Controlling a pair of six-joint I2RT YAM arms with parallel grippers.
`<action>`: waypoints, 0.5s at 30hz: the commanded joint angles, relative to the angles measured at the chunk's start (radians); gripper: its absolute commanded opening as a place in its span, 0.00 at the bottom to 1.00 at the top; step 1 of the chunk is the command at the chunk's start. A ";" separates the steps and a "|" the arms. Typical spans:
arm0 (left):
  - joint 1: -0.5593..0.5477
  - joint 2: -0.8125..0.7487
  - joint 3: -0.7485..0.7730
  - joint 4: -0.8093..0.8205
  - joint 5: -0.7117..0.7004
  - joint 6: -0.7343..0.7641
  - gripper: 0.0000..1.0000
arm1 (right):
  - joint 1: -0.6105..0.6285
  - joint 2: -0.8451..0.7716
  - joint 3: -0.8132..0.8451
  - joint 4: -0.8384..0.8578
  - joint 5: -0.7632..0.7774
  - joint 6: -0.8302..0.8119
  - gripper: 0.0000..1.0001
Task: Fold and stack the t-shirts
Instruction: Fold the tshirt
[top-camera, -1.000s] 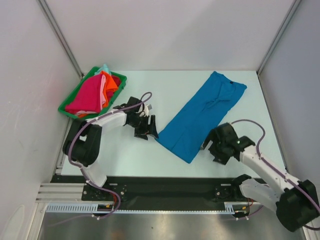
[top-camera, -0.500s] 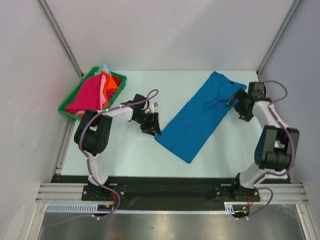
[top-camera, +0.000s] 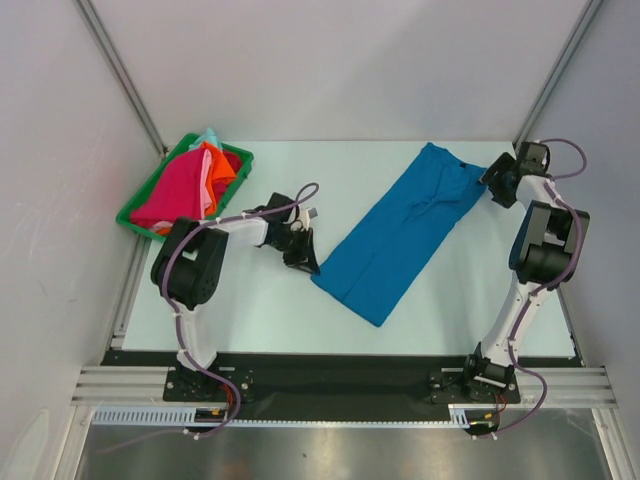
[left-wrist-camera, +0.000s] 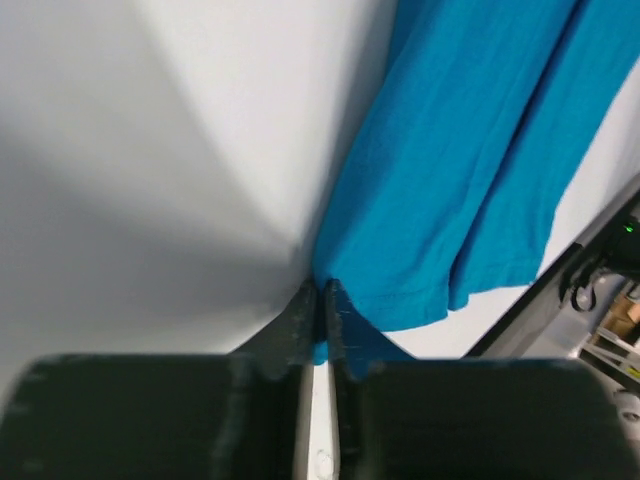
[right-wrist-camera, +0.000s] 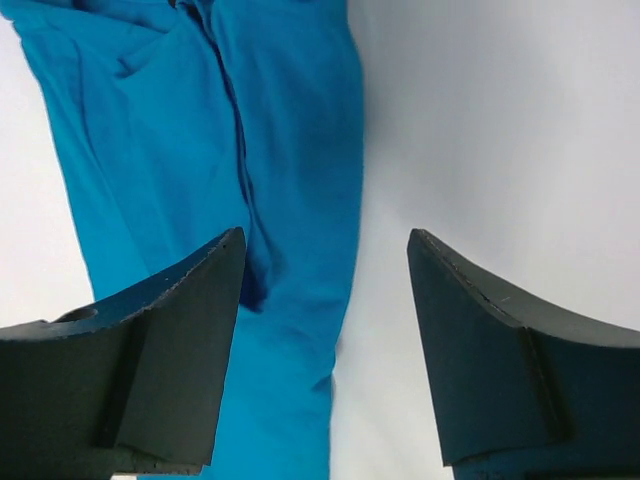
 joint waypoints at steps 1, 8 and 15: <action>-0.009 -0.010 -0.053 0.017 -0.001 0.021 0.02 | 0.004 0.041 0.090 0.035 -0.020 -0.017 0.71; -0.010 -0.068 -0.128 0.039 -0.004 -0.010 0.00 | -0.002 0.128 0.117 0.107 -0.035 0.001 0.48; -0.017 -0.195 -0.303 0.129 -0.012 -0.109 0.00 | 0.012 0.248 0.244 0.134 -0.092 0.013 0.32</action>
